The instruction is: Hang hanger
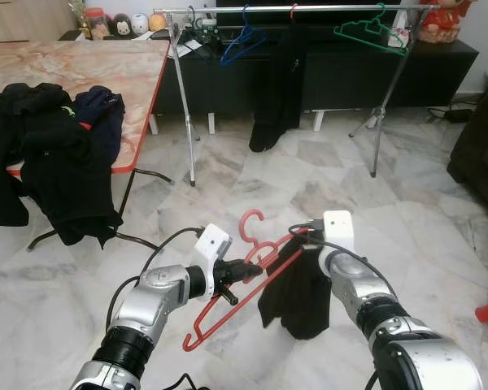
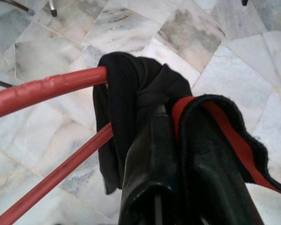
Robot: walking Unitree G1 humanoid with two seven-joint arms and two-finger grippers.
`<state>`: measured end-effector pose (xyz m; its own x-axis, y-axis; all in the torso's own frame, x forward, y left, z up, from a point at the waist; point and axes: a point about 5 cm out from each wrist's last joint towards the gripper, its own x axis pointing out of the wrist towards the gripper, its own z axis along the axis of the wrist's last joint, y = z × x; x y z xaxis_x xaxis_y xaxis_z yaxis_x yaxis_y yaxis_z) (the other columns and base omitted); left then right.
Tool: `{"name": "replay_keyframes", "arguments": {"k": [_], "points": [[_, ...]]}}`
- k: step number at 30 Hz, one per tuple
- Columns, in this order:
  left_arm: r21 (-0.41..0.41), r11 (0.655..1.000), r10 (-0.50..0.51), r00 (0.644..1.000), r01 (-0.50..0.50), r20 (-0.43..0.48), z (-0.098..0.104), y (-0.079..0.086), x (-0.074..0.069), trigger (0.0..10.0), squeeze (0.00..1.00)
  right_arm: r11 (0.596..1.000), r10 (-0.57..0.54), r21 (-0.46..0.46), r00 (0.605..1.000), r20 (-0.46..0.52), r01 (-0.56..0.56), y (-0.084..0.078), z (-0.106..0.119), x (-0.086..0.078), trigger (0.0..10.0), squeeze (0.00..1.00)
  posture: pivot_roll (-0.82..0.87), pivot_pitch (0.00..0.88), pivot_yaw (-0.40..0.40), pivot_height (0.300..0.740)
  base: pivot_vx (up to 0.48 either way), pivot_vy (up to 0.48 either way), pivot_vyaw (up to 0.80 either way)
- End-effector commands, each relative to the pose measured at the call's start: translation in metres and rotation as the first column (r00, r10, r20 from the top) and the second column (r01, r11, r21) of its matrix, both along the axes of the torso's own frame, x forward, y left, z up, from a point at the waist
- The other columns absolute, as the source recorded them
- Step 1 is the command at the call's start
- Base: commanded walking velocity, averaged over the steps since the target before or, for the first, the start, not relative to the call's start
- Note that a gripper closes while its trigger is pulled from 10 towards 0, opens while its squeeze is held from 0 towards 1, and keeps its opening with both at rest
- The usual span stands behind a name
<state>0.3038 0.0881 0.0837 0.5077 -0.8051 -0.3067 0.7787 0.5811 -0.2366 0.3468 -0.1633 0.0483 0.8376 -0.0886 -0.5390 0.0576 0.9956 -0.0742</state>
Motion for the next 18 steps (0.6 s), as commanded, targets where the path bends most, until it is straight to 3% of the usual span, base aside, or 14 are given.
{"name": "replay_keyframes", "arguments": {"k": [1,9,18], "points": [[-0.005,1.000,0.010,1.000,-0.010,0.028,0.007,-0.002,0.004,10.0,0.00,0.999,-0.006,0.032,1.000,-0.024,0.006,0.002,-0.005,-0.003,10.0,0.00,-0.05,0.014,-0.026,0.740,0.000,0.000,0.00],[-0.002,0.999,-0.034,0.999,0.034,0.001,0.006,-0.003,0.000,10.0,0.00,0.995,0.085,0.062,0.993,-0.077,-0.081,0.013,-0.016,-0.011,10.0,0.00,-0.04,0.015,-0.024,0.740,0.000,0.000,0.00],[0.049,0.998,-0.033,0.999,0.035,-0.034,-0.004,-0.002,-0.003,10.0,0.00,0.979,0.171,0.112,0.985,-0.022,-0.168,0.018,-0.013,-0.008,10.0,0.00,-0.05,0.016,-0.024,0.740,0.000,0.000,0.00]]}}
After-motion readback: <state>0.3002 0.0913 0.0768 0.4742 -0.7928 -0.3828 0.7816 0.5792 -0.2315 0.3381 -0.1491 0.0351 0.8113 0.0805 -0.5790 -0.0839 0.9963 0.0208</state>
